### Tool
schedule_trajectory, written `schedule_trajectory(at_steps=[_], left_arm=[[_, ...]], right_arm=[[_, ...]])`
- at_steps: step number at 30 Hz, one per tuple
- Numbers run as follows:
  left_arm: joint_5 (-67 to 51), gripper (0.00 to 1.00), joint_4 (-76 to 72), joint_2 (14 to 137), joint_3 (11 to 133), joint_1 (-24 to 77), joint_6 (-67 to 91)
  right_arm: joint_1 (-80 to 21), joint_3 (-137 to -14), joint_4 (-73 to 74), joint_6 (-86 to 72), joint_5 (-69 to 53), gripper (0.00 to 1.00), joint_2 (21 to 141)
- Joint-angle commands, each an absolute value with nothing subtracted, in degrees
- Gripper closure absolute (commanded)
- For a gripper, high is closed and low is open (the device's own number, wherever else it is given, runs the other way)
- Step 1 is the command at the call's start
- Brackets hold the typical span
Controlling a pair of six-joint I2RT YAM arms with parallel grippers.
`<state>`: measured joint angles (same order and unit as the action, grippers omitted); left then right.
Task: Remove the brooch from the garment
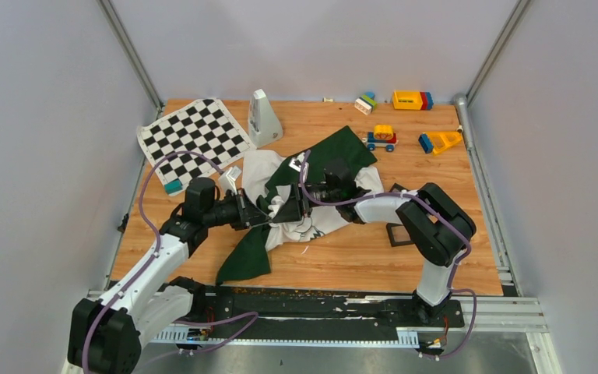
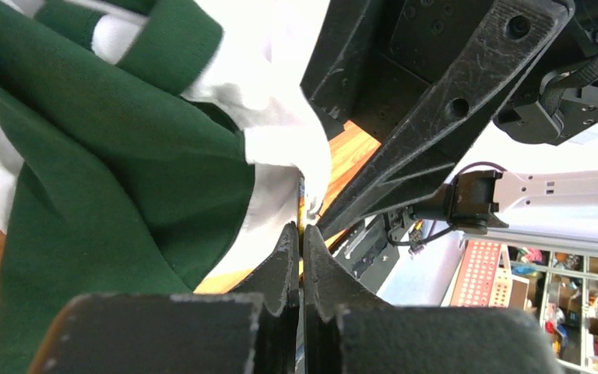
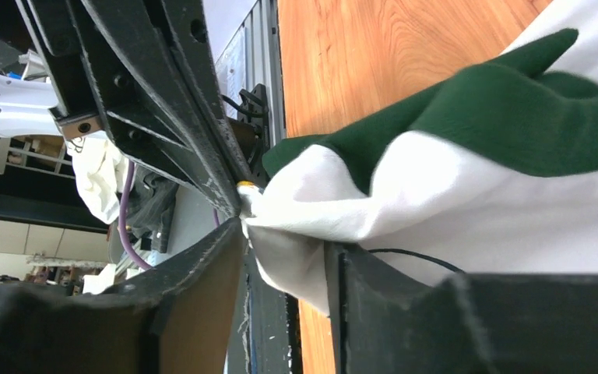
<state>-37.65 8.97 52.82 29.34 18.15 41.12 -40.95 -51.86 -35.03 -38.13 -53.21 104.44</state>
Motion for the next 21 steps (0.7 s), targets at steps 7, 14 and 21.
schedule_trajectory(at_steps=[7,14,21], left_arm=[[-36.18,1.0,12.25,49.43,31.77,17.84,36.82],[-29.02,1.0,17.18,47.74,33.36,17.84,34.97],[-13.21,1.0,19.53,43.52,34.28,17.82,37.57]], right_arm=[[-39.81,-49.3,-40.51,-40.16,-52.25,0.39,102.37],[-39.62,-48.58,-42.2,-40.48,-52.73,0.32,102.14],[-39.63,-47.98,-41.01,-39.35,-50.76,0.28,100.99]])
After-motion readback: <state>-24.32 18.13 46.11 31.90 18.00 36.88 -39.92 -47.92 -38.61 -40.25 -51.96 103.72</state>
